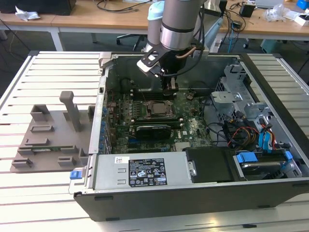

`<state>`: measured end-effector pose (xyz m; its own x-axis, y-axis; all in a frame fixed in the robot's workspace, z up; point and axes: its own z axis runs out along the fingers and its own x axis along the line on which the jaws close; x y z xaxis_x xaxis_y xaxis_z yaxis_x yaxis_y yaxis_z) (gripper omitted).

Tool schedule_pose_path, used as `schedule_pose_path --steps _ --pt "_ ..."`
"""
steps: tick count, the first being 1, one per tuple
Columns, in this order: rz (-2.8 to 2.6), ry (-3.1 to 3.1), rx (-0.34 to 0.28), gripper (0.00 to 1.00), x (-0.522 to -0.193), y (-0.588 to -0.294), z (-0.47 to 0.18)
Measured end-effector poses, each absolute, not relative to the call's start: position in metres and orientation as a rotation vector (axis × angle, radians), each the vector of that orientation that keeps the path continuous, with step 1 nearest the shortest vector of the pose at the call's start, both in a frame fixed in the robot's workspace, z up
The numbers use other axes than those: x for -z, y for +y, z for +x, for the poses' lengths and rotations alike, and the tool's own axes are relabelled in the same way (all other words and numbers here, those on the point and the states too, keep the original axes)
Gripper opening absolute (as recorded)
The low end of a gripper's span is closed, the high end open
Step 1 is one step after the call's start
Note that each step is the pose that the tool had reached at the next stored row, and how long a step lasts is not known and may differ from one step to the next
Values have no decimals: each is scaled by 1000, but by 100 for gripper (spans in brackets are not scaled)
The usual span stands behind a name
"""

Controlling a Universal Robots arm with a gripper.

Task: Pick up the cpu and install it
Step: 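Close the cpu cover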

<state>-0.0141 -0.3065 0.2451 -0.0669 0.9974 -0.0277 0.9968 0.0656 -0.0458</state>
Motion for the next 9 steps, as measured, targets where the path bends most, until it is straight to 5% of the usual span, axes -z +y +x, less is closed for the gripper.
schedule_pose_path --steps 9 --pt "-2138 -2285 -82 11 -241 -307 -28"
